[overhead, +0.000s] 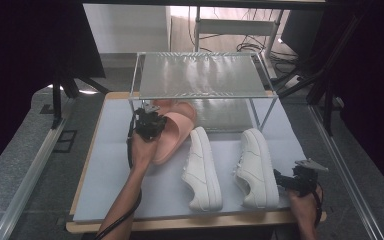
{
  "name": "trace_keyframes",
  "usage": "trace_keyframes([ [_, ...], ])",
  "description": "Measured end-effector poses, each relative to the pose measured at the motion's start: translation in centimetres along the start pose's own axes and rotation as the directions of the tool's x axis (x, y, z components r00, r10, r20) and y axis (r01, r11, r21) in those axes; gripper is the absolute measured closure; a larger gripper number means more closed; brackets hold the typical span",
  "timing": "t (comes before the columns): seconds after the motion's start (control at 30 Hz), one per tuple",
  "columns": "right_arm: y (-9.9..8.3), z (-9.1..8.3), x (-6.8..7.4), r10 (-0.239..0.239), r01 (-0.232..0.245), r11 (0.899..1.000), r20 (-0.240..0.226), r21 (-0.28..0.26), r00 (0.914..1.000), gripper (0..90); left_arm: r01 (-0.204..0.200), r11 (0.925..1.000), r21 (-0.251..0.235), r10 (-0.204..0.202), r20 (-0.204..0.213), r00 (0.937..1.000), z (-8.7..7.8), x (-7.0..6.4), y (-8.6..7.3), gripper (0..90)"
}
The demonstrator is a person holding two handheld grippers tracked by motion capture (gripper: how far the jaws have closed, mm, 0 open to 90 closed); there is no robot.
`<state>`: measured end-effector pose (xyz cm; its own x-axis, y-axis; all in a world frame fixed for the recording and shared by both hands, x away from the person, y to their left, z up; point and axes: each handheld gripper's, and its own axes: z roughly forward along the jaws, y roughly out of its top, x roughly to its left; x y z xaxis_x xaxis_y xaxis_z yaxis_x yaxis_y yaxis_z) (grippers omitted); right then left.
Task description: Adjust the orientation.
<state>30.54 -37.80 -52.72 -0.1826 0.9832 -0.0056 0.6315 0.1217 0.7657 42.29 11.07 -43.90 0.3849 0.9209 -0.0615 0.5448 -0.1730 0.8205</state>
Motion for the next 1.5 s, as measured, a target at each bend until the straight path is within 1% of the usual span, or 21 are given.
trace_keyframes([
  [0.03, 0.0, 0.0, 0.0, 0.0, 0.0, 1.0, 0.0, 0.0, 1.0, 5.7, 0.005, 1.0, 0.001, -0.005, -0.004, 1.0, 0.4, -0.1, 0.1, 81.1],
  [0.3, 0.0, 0.0, 0.0, 0.001, -0.001, 1.0, 0.0, 0.0, 1.0, 5.7, 0.002, 1.0, 0.009, -0.002, -0.019, 0.9998, 3.2, -1.0, 0.4, 80.9],
  [0.5, 0.0, 0.0, 0.0, 0.001, -0.001, 1.0, 0.0, 0.0, 1.0, 5.7, 0.011, 0.9998, 0.015, -0.011, -0.025, 0.9996, 4.8, -1.3, 0.2, 80.7],
  [0.53, 0.0, 0.0, 0.0, 0.0, 0.0, 1.0, 0.0, -0.001, 1.0, 5.7, 0.021, 0.9996, 0.018, -0.02, -0.026, 0.9995, 5.0, -1.4, 0.1, 80.6],
  [0.57, 0.0, 0.0, 0.0, 0.0, 0.0, 1.0, 0.0, -0.001, 1.0, 5.7, 0.023, 0.9995, 0.021, -0.023, -0.032, 0.9992, 5.3, -1.5, 0.0, 80.5],
  [0.6, 0.0, 0.0, 0.0, 0.001, -0.001, 1.0, 0.0, -0.001, 1.0, 5.7, 0.017, 0.9996, 0.024, -0.017, -0.028, 0.9995, 5.5, -1.5, -0.1, 80.5],
  [0.73, 0.0, 0.0, 0.0, 0.002, -0.002, 1.0, 0.0, -0.002, 1.0, 5.9, 0.019, 0.9991, 0.039, -0.018, -0.022, 0.9996, 6.0, -1.5, -0.5, 80.3],
  [0.8, 0.0, 0.0, 0.0, 0.002, -0.002, 1.0, 0.0, -0.002, 1.0, 5.9, 0.022, 0.9989, 0.04, -0.021, -0.023, 0.9995, 6.2, -1.6, -0.6, 80.4],
  [0.83, 0.0, 0.0, 0.0, 0.002, -0.002, 1.0, 0.0, -0.002, 1.0, 5.9, 0.032, 0.9988, 0.037, -0.032, -0.017, 0.9994, 6.2, -1.6, -0.6, 80.3],
  [0.87, 0.0, 0.0, 0.0, 0.002, -0.002, 1.0, 0.0, -0.002, 1.0, 5.9, 0.023, 0.9989, 0.042, -0.023, -0.007, 0.9997, 6.1, -1.4, -0.6, 79.7],
  [0.93, 0.0, 0.0, 0.0, 0.002, -0.002, 1.0, 0.0, -0.002, 1.0, 5.9, 0.017, 0.9989, 0.043, -0.017, -0.008, 0.9998, 5.9, -1.4, -0.5, 75.1],
  [0.97, 0.0, 0.0, 0.0, 0.002, -0.002, 1.0, 0.0, -0.002, 1.0, 5.9, 0.004, 0.9991, 0.043, -0.004, -0.01, 0.9999, 5.5, -1.3, -0.4, 73.3],
  [1.07, 0.0, 0.0, 0.0, 0.002, -0.002, 1.0, 0.0, -0.002, 1.0, 5.9, -0.011, 0.9991, 0.04, 0.011, -0.002, 0.9999, 4.7, -1.4, -0.1, 69.0],
  [1.1, 0.0, 0.0, 0.0, 0.002, -0.002, 1.0, 0.0, -0.002, 1.0, 5.9, -0.023, 0.999, 0.039, 0.023, 0.0, 0.9997, 4.2, -1.3, -0.2, 67.9],
  [1.17, 0.0, 0.0, 0.0, 0.002, -0.002, 1.0, 0.0, -0.002, 1.0, 5.9, -0.031, 0.999, 0.031, 0.03, 0.015, 0.9994, 3.1, -1.2, -0.4, 65.1],
  [1.27, 0.0, 0.0, 0.0, 0.002, -0.002, 1.0, 0.0, -0.002, 1.0, 5.9, -0.035, 0.9992, 0.019, 0.034, 0.035, 0.9988, 1.5, -0.9, -1.0, 63.7],
  [1.33, 0.0, 0.0, 0.0, 0.001, -0.001, 1.0, 0.0, -0.002, 1.0, 5.9, -0.041, 0.9991, 0.015, 0.04, 0.065, 0.9971, 0.6, -0.6, -1.5, 63.4],
  [1.5, 0.0, 0.0, 0.0, 0.0, 0.0, 1.0, 0.0, -0.002, 1.0, 5.9, -0.075, 0.9965, 0.035, 0.071, 0.108, 0.9916, -1.6, -0.2, -3.6, 64.5],
])
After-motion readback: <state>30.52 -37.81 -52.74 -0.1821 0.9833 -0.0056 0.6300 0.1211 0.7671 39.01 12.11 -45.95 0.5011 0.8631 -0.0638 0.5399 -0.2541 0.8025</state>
